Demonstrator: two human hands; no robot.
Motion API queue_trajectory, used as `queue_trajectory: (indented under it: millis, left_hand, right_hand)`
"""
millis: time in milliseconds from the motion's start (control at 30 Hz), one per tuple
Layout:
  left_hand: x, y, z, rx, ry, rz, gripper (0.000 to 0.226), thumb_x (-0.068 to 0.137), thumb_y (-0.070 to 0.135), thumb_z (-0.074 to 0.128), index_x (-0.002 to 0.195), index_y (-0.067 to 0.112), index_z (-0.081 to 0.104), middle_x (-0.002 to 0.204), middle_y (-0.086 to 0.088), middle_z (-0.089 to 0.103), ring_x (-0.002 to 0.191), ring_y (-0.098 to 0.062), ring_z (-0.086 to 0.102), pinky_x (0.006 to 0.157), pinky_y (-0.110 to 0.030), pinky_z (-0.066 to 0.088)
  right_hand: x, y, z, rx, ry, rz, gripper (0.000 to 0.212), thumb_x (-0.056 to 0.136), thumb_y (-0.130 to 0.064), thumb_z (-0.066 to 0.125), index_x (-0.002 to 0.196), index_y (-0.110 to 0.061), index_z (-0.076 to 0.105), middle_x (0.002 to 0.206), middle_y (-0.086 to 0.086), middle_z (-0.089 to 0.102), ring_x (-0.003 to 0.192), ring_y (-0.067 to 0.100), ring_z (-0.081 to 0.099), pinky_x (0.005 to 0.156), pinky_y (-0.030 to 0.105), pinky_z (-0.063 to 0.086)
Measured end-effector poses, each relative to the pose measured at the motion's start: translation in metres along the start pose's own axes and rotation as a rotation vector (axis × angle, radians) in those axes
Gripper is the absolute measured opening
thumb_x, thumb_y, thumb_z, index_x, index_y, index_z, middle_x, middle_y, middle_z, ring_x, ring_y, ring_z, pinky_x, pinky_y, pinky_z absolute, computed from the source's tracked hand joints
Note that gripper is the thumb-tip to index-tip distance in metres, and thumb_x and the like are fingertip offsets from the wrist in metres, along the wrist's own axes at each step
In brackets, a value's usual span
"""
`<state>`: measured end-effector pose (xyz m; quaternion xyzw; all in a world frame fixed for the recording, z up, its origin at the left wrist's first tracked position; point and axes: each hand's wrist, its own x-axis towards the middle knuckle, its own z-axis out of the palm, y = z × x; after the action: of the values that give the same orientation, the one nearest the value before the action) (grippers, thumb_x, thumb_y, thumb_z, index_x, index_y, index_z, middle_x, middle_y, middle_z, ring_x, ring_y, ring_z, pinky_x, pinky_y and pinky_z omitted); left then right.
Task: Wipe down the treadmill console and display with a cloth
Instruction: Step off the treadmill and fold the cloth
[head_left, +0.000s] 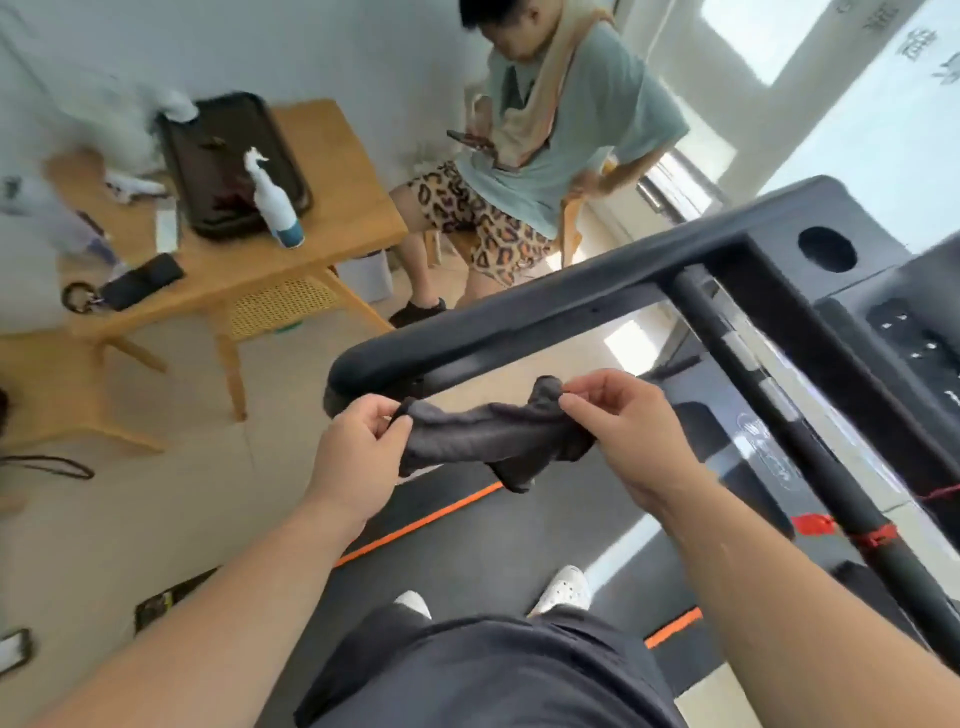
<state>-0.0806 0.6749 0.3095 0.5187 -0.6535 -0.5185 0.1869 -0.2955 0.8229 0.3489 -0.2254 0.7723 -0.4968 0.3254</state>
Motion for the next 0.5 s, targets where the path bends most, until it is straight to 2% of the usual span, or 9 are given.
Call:
queue_trajectory:
  millis: [67, 133, 267, 333, 400, 500]
  left_hand:
    - [0.0, -0.025, -0.038, -0.013, 0.11, -0.082, 0.007, 0.097, 0.017, 0.061, 0.096, 0.024, 0.06, 0.087, 0.001, 0.071, 0.088, -0.022, 0.068, 0.078, -0.038, 0.056]
    - [-0.004, -0.049, -0.074, -0.045, 0.198, -0.148, 0.01, 0.097, 0.018, 0.062, 0.103, 0.022, 0.056, 0.093, 0.0, 0.068, 0.093, -0.022, 0.065, 0.084, -0.039, 0.053]
    - [-0.032, -0.079, -0.139, -0.025, 0.214, -0.196, 0.012, 0.092, 0.017, 0.07, 0.094, 0.02, 0.058, 0.092, 0.0, 0.063, 0.089, -0.017, 0.059, 0.074, -0.028, 0.045]
    - [-0.054, -0.092, -0.167, -0.023, 0.231, -0.235, 0.023, 0.084, 0.014, 0.079, 0.091, 0.023, 0.059, 0.09, 0.003, 0.062, 0.081, -0.01, 0.055, 0.068, -0.022, 0.041]
    - [-0.076, -0.105, -0.189, -0.017, 0.272, -0.286, 0.033, 0.074, 0.01, 0.085, 0.087, 0.029, 0.061, 0.091, 0.005, 0.064, 0.079, -0.009, 0.056, 0.066, -0.022, 0.04]
    - [-0.107, -0.119, -0.209, 0.036, 0.358, -0.364, 0.039, 0.068, 0.005, 0.086, 0.088, 0.031, 0.064, 0.098, 0.008, 0.066, 0.086, -0.008, 0.06, 0.068, -0.019, 0.041]
  right_hand:
    - [0.006, -0.007, 0.043, -0.115, -0.024, -0.076, 0.019, 0.092, -0.007, 0.074, 0.084, -0.025, 0.073, 0.073, -0.005, 0.068, 0.068, 0.014, 0.061, 0.066, 0.033, 0.048]
    - [0.009, -0.016, 0.083, -0.2, -0.091, -0.132, 0.018, 0.092, -0.01, 0.073, 0.086, -0.027, 0.073, 0.076, -0.008, 0.067, 0.069, 0.016, 0.063, 0.067, 0.031, 0.048]
    - [0.009, -0.044, 0.153, -0.375, -0.275, -0.233, 0.016, 0.094, -0.012, 0.071, 0.094, -0.028, 0.073, 0.091, -0.01, 0.072, 0.081, 0.007, 0.066, 0.072, 0.026, 0.05]
    - [0.012, -0.055, 0.186, -0.415, -0.377, -0.274, 0.022, 0.094, -0.01, 0.07, 0.092, -0.031, 0.072, 0.096, -0.005, 0.072, 0.085, 0.011, 0.067, 0.072, 0.025, 0.051]
    - [0.014, -0.066, 0.219, -0.42, -0.497, -0.269, 0.027, 0.095, -0.007, 0.068, 0.089, -0.034, 0.07, 0.092, -0.001, 0.072, 0.08, 0.017, 0.067, 0.064, 0.021, 0.049]
    - [0.01, -0.081, 0.268, -0.41, -0.683, -0.265, 0.027, 0.096, -0.004, 0.066, 0.09, -0.03, 0.073, 0.086, -0.004, 0.072, 0.076, 0.019, 0.067, 0.061, 0.026, 0.051]
